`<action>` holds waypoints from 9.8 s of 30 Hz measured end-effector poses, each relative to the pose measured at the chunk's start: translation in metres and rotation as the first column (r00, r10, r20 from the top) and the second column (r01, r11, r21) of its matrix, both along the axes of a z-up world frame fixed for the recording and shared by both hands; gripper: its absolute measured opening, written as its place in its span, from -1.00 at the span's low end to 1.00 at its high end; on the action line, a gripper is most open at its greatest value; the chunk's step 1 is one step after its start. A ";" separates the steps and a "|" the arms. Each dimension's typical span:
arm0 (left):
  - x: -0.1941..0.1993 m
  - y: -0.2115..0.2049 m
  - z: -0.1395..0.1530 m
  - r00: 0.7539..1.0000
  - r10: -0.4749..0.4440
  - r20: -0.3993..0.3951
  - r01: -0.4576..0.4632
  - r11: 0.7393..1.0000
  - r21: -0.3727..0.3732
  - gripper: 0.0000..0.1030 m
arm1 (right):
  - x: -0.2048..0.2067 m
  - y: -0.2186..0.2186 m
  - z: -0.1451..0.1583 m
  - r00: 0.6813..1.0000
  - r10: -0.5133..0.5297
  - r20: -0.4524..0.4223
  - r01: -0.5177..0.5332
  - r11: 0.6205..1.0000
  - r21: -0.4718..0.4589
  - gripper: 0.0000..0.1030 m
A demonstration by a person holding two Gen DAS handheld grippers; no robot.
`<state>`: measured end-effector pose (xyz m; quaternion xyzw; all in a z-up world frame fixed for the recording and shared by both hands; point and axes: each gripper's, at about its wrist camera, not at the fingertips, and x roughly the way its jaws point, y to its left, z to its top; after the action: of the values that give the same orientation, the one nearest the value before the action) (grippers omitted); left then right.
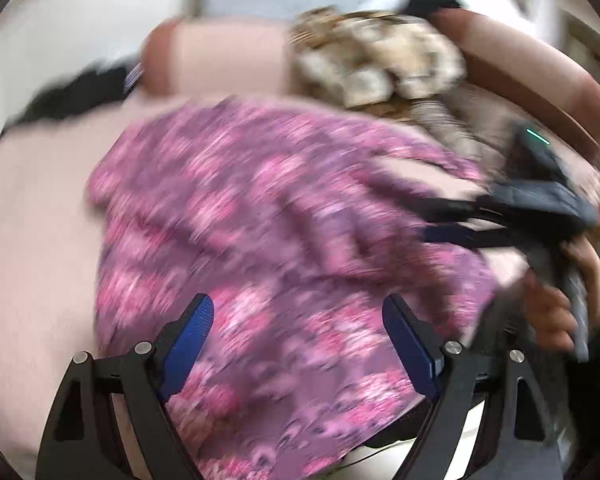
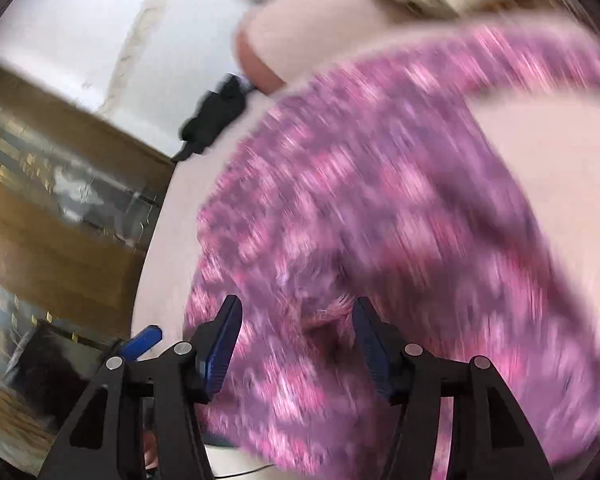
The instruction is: Fold small clothes
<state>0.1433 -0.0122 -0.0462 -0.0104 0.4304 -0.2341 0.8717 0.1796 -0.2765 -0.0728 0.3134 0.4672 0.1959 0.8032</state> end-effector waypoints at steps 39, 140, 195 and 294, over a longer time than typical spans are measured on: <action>-0.121 -0.081 0.113 0.958 0.145 0.246 -0.190 0.967 0.168 0.74 | -0.176 -0.019 0.108 0.915 -0.319 0.248 0.390 0.858 -0.335 0.74; 0.139 0.024 -0.055 0.890 0.226 -0.396 -0.218 0.974 0.064 -0.36 | 0.113 -0.106 -0.029 0.940 -0.338 -0.050 0.329 0.935 -0.128 0.09; 0.039 0.098 -0.024 0.871 0.446 -0.206 -0.431 0.895 0.114 0.31 | 0.040 -0.118 0.038 0.977 -0.162 0.140 0.179 0.977 -0.116 0.63; 0.376 0.080 -0.037 0.875 0.414 -0.252 -0.390 0.910 0.141 0.30 | 0.276 -0.119 0.020 0.997 -0.005 -0.083 -0.014 0.972 -0.233 0.49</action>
<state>0.5191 0.0681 -0.0836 -0.0951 0.5458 -0.0254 0.8321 0.4559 -0.3960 -0.0527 0.2237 0.5206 0.1282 0.8139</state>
